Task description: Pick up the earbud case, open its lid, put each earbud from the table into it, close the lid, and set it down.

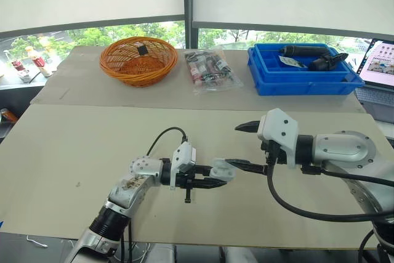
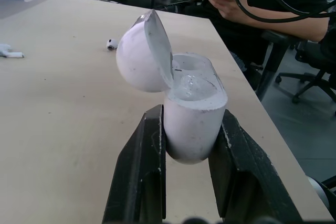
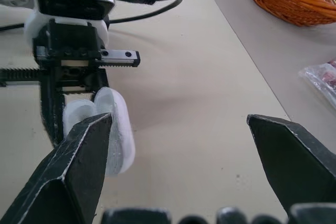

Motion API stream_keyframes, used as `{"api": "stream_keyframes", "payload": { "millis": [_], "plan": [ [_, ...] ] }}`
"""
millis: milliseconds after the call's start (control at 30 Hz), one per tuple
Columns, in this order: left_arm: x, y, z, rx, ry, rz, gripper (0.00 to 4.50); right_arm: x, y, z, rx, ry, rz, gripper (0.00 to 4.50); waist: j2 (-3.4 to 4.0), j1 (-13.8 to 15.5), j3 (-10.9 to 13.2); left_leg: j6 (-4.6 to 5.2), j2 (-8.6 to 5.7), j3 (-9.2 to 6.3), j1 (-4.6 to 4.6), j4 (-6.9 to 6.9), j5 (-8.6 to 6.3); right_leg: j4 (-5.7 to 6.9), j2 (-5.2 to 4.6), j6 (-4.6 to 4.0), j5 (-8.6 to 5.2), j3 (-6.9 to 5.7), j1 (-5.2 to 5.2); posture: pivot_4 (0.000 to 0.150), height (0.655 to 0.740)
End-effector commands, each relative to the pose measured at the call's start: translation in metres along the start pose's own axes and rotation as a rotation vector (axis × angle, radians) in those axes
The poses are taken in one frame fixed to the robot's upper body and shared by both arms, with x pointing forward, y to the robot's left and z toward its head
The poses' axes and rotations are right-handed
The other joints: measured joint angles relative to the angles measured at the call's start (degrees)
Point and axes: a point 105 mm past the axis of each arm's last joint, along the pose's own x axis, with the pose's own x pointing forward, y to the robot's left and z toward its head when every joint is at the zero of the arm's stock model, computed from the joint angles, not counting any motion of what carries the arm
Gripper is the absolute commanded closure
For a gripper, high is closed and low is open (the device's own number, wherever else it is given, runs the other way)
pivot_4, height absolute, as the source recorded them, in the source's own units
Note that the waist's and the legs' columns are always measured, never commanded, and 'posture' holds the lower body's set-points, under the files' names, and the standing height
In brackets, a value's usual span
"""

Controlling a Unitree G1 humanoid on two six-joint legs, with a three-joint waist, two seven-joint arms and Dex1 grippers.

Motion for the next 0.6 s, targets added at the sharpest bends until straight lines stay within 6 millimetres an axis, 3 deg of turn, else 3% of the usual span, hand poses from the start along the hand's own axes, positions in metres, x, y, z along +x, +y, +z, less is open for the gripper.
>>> {"api": "stream_keyframes", "payload": {
  "millis": [33, 167, 333, 467, 600],
  "plan": [
    [-0.009, 0.014, 0.01, 0.072, -0.07, 0.132, 3.91, -0.015, -0.003, 0.009, -0.048, -0.044, -0.076, 0.0, -0.01, 0.05, 0.0, 0.0, 0.0, 0.0, -0.01, 0.0, 0.0, -0.01, 0.0, 0.0, 0.0, 0.0, 0.0, 0.15, 0.7114],
    [-0.028, 0.024, 0.011, 0.104, -0.144, 0.299, 3.91, -0.028, -0.001, -0.001, -0.068, -0.095, -0.17, 0.0, -0.01, 0.07, -0.01, 0.0, 0.0, 0.0, 0.0, 0.0, 0.0, 0.0, -0.01, 0.0, 0.0, 0.01, 0.01, 0.15, 0.7114],
    [-0.051, 0.035, 0.01, 0.101, -0.204, 0.507, 3.91, -0.048, -0.002, -0.028, 0.083, -0.16, -0.39, 0.0, -0.01, 0.06, -0.02, 0.0, -0.01, 0.02, 0.05, 0.0, 0.0, 0.05, -0.02, 0.01, 0.01, 0.05, 0.04, 0.15, 0.7114],
    [-0.06, 0.033, 0.006, 0.1, -0.207, 0.567, 3.91, -0.078, 0.01, -0.076, 0.124, -0.087, -0.617, 0.0, 0.0, 0.33, -0.06, 0.0, -0.02, 0.02, 0.13, -0.02, 0.0, 0.03, -0.02, 0.02, 0.01, 0.04, 0.12, 0.15, 0.7114],
    [-0.067, 0.032, 0.0, 0.088, -0.178, 0.589, 3.91, -0.12, 0.037, -0.129, 0.207, 0.069, -0.748, 0.0, 0.04, 0.12, -0.07, -0.01, -0.02, 0.07, 0.13, -0.04, 0.0, -0.04, -0.05, 0.03, 0.01, 0.07, 0.13, 0.15, 0.7114]
  ]
}}
